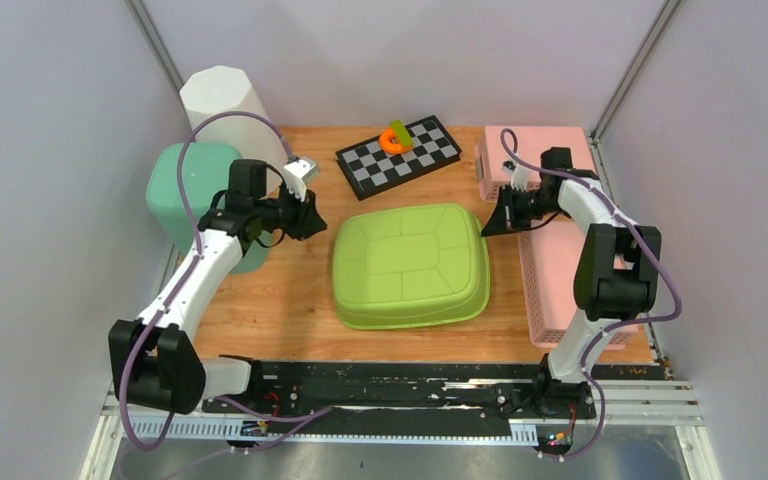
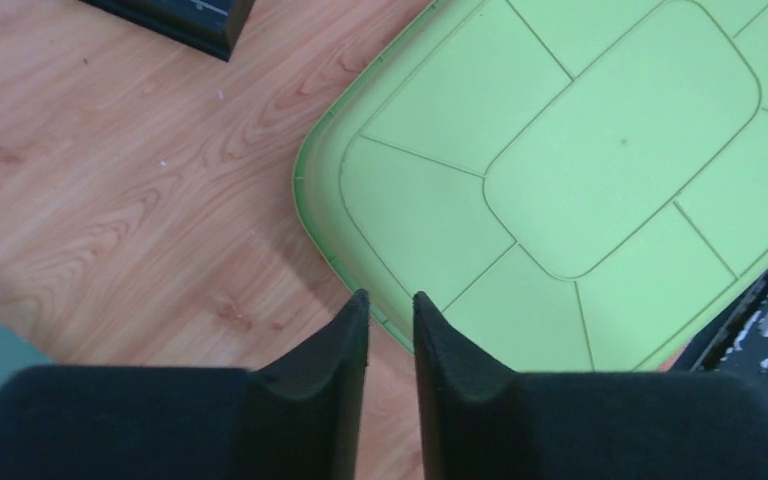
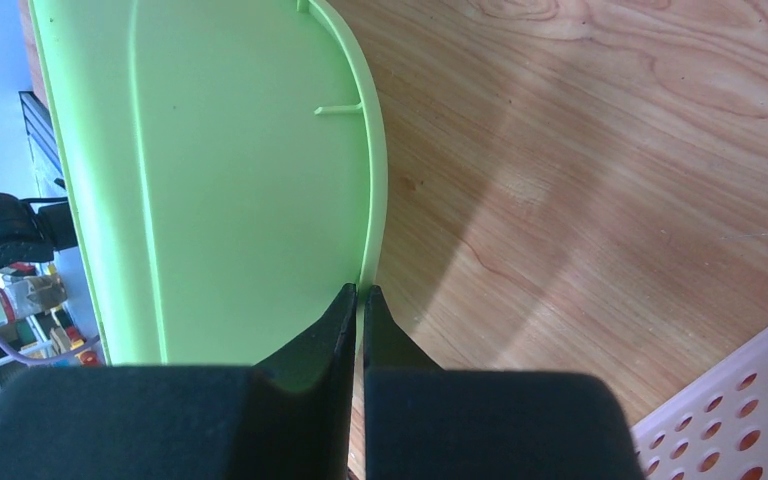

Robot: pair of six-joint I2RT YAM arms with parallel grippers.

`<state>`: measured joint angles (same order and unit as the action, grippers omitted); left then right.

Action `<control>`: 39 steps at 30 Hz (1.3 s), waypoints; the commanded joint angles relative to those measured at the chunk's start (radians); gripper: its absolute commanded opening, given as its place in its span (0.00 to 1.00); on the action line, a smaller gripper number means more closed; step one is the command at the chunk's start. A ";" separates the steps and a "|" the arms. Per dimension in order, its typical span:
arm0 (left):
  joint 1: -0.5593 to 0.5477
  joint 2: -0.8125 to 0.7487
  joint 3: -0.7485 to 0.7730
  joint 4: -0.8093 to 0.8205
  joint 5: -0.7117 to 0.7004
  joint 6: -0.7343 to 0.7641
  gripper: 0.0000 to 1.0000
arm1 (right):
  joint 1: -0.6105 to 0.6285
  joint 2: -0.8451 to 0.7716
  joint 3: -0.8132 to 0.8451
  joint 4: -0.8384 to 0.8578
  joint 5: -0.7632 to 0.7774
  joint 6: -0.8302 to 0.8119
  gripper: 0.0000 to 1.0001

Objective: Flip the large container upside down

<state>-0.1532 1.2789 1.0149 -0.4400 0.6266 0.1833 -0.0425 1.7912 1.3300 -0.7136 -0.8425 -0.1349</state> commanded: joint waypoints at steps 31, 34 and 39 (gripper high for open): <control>-0.002 -0.376 -0.080 -0.042 -0.142 0.215 1.00 | 0.124 -0.167 -0.128 0.177 0.152 0.237 0.03; -0.002 -0.391 -0.088 -0.049 -0.133 0.236 1.00 | 0.138 -0.187 -0.179 0.236 0.177 0.263 0.03; -0.002 -0.388 -0.107 -0.052 -0.121 0.238 1.00 | 0.154 -0.175 -0.232 0.311 0.193 0.288 0.03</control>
<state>-0.1532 0.8967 0.9298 -0.4957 0.4725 0.3981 0.0853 1.6268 1.1309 -0.4747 -0.6678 0.1020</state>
